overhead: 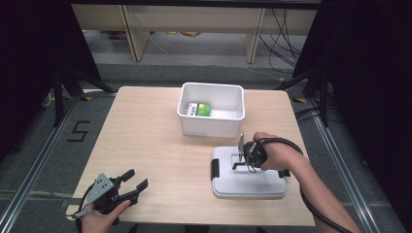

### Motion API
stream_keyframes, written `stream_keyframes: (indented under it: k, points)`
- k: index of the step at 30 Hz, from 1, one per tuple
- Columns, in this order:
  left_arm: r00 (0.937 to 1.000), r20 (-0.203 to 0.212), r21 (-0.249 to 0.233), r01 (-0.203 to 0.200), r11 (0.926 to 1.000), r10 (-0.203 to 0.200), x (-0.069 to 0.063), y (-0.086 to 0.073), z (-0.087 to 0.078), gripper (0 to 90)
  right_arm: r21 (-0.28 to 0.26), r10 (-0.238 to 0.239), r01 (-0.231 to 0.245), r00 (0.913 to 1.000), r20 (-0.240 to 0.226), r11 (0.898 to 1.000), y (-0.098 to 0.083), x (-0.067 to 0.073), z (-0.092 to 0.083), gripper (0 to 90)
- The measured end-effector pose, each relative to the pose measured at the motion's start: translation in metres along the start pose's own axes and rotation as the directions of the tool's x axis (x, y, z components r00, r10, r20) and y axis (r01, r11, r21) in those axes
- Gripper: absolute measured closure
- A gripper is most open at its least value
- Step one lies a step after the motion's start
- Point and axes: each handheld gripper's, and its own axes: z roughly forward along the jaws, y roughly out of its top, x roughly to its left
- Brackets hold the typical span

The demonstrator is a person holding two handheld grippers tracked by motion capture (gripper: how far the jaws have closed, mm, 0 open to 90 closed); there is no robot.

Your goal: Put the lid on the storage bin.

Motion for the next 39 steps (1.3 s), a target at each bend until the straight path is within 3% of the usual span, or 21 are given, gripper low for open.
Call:
stream_keyframes:
  k: [10, 12, 13, 15, 16, 18, 24, 27, 33, 36, 37, 39]
  points:
    - [1.0, -0.003, 0.004, 0.006, 1.0, -0.006, 0.0, 0.0, 0.001, 33.2, 0.002, 0.014, -0.014, 0.9996, -0.024, 1.0, -0.008, -0.013, -0.013, 85.4]
    - [1.0, -0.001, 0.002, 0.001, 1.0, -0.001, 0.0, 0.0, 0.001, 33.2, -0.005, -0.017, 0.017, 0.9998, -0.008, 1.0, -0.008, -0.017, -0.019, 85.4]
    - [1.0, -0.003, 0.002, 0.004, 1.0, -0.004, 0.0, 0.0, 0.001, 33.2, -0.003, 0.014, -0.014, 0.9996, -0.025, 1.0, -0.008, -0.017, -0.022, 85.4]
    - [1.0, -0.004, 0.001, 0.007, 1.0, -0.007, 0.0, -0.001, 0.001, 33.2, -0.005, 0.005, -0.005, 0.9991, -0.042, 1.0, -0.007, -0.02, -0.026, 85.4]
    - [1.0, -0.004, 0.001, 0.007, 1.0, -0.007, 0.0, -0.001, 0.001, 33.2, 0.017, 0.038, -0.037, 0.9978, -0.054, 0.999, -0.006, -0.019, -0.03, 85.4]
    - [1.0, -0.003, 0.002, 0.006, 1.0, -0.006, 0.0, -0.001, 0.001, 33.2, 0.018, 0.031, -0.03, 0.9974, -0.065, 0.999, -0.004, -0.023, -0.033, 85.4]
    - [1.0, -0.002, -0.004, 0.008, 1.0, -0.008, 0.0, -0.001, 0.001, 33.2, 0.006, 0.019, -0.018, 0.9982, -0.057, 1.0, -0.002, -0.033, -0.042, 85.4]
    - [1.0, -0.003, 0.002, 0.003, 1.0, -0.003, 0.0, 0.0, 0.001, 33.3, 0.007, 0.043, -0.042, 0.9978, -0.052, 0.999, 0.0, -0.037, -0.05, 85.4]
    - [1.0, 0.0, 0.004, 0.002, 1.0, -0.002, 0.0, -0.001, 0.001, 33.2, -0.031, 0.021, -0.022, 0.9993, -0.03, 0.999, 0.003, -0.047, -0.063, 85.4]
    - [1.0, 0.001, 0.001, 0.0, 1.0, 0.0, 0.0, 0.0, 0.001, 33.2, -0.031, 0.047, -0.047, 0.9987, -0.021, 0.998, 0.004, -0.048, -0.067, 85.4]
    - [1.0, -0.002, 0.0, 0.003, 1.0, -0.003, 0.0, -0.001, 0.001, 33.2, -0.048, 0.022, -0.023, 0.9996, -0.018, 0.999, 0.004, -0.051, -0.068, 85.4]
    - [1.0, -0.002, 0.002, 0.003, 1.0, -0.003, 0.0, -0.001, 0.001, 33.3, -0.046, 0.04, -0.04, 0.9991, -0.015, 0.998, 0.006, -0.053, -0.073, 85.3]
